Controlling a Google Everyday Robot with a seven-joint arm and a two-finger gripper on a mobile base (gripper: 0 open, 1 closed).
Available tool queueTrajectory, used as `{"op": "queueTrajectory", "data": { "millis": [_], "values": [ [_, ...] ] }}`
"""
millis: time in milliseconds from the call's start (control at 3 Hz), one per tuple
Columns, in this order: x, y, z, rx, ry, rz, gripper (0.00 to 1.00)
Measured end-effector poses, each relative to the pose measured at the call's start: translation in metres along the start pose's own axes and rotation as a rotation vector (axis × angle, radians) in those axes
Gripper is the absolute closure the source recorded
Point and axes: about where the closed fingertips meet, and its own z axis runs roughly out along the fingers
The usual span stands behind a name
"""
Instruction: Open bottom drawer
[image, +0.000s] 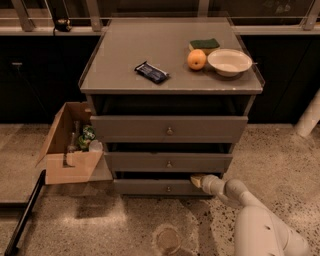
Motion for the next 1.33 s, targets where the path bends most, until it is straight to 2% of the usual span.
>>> {"op": "queueTrajectory", "data": {
  "millis": [667, 1000, 1333],
  "values": [
    [0.000, 0.003, -0.004, -0.016, 0.012, -0.017, 1.00],
    [0.015, 0.007, -0.018, -0.070, 0.041, -0.041, 1.00],
    [0.015, 0.007, -0.018, -0.070, 0.041, -0.041, 1.00]
  ]
}}
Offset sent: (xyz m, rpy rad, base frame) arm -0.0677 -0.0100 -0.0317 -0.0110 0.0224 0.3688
